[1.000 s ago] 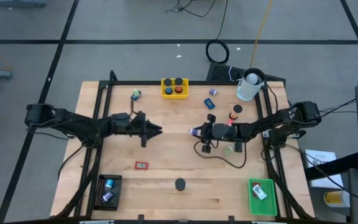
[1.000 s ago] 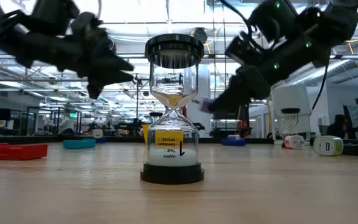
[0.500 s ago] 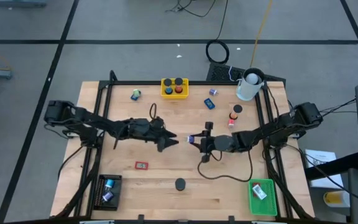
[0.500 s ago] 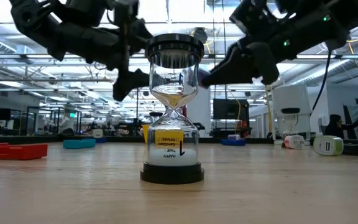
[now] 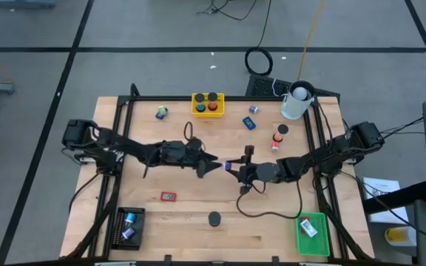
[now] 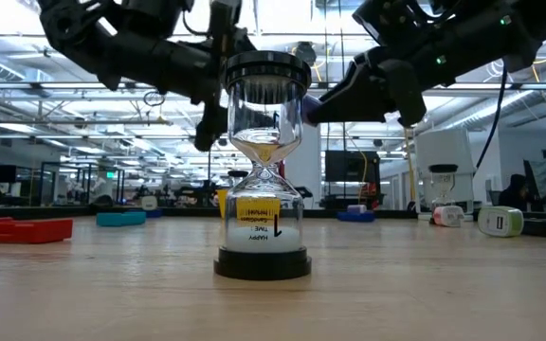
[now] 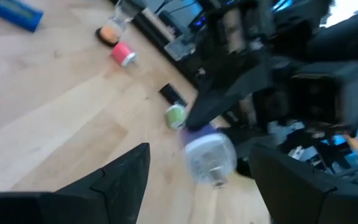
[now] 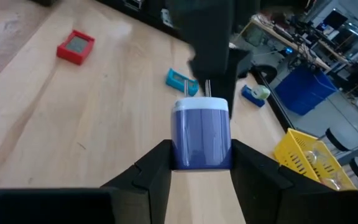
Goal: Pick & Place Office items
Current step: Put the purple charger adapter into the black bin
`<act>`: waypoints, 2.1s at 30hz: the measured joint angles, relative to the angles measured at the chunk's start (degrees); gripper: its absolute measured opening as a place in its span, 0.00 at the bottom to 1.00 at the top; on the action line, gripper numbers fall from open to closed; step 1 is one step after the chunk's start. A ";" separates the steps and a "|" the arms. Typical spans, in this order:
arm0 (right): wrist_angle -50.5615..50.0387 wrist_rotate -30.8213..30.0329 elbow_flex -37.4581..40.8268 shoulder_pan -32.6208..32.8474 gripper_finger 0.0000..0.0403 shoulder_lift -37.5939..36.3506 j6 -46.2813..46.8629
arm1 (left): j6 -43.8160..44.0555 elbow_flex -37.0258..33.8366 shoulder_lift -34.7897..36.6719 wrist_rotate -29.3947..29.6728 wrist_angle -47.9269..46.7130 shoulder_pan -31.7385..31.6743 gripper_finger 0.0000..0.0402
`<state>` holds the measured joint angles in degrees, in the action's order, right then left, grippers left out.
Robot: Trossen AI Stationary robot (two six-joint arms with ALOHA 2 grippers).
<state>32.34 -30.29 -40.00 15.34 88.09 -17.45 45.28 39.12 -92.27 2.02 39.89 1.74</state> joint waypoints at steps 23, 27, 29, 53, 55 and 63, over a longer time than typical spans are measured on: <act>1.26 -1.02 -0.01 -0.34 0.34 0.02 -1.48 | -1.25 5.70 -6.05 -0.02 0.49 -0.04 0.58; 1.75 -0.91 -0.01 -0.36 0.35 0.02 -2.00 | -1.47 5.70 -6.03 -0.31 0.69 -0.04 0.54; 1.82 0.04 -0.01 -0.38 0.35 0.02 -2.13 | -1.47 5.70 -6.03 -0.20 0.74 0.01 0.52; 4.16 3.13 -0.01 -1.08 0.35 0.02 -2.78 | -1.14 5.70 -6.03 -0.66 1.06 0.60 0.52; 4.20 3.12 -0.01 -1.10 0.35 0.02 -2.78 | -1.17 5.70 -6.01 -0.72 1.19 0.63 0.48; 4.25 3.10 0.03 -1.08 0.35 0.02 -3.37 | -2.36 5.70 -6.01 -1.03 1.02 0.95 0.37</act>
<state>36.58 -27.20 -39.97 14.26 88.12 -20.82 42.92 44.82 -98.28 0.99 40.91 2.69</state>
